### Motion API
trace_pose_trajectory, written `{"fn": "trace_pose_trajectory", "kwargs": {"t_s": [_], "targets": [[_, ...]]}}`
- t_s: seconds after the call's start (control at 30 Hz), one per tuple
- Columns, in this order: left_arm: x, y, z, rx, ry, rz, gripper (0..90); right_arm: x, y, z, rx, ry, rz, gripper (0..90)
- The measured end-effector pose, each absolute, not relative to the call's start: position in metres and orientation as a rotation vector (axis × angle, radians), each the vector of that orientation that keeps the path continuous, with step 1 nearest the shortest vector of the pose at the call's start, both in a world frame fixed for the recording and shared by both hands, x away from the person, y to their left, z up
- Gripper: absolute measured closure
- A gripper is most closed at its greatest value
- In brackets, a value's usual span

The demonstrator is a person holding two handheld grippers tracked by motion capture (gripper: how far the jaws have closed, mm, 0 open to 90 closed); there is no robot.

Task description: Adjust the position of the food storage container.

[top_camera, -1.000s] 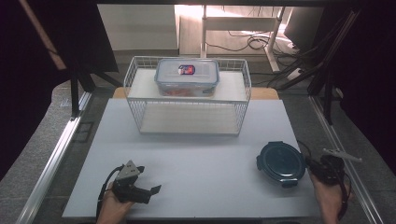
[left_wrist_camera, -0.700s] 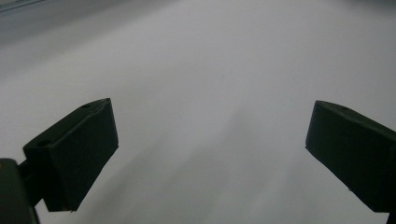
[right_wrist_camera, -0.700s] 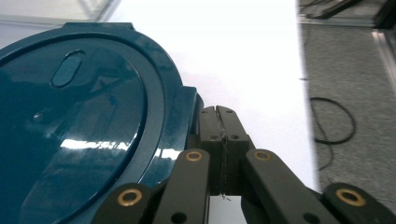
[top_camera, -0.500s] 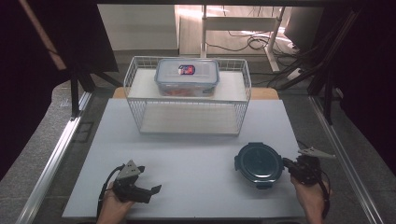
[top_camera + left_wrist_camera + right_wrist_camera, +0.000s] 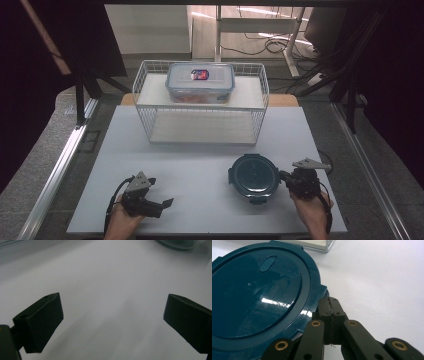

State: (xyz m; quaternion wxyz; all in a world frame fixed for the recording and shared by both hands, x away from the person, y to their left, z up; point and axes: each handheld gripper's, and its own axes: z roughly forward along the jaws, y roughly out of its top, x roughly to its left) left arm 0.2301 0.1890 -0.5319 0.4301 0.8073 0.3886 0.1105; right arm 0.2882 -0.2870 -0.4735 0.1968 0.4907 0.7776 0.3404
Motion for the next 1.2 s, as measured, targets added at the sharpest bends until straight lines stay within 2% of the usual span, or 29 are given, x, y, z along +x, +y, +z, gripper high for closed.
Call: {"fn": "trace_pose_trajectory", "kwargs": {"t_s": [0.3,1.2], "targets": [[0.231,0.187,-0.532,2.018,0.968,0.275,2.3,0.285,-0.275,-0.475,1.362,2.222,1.0,89.4],[0.232,0.187,-0.533,2.02,0.969,0.272,2.4,0.278,-0.195,-0.484,1.2,2.382,1.098,89.5]]}}
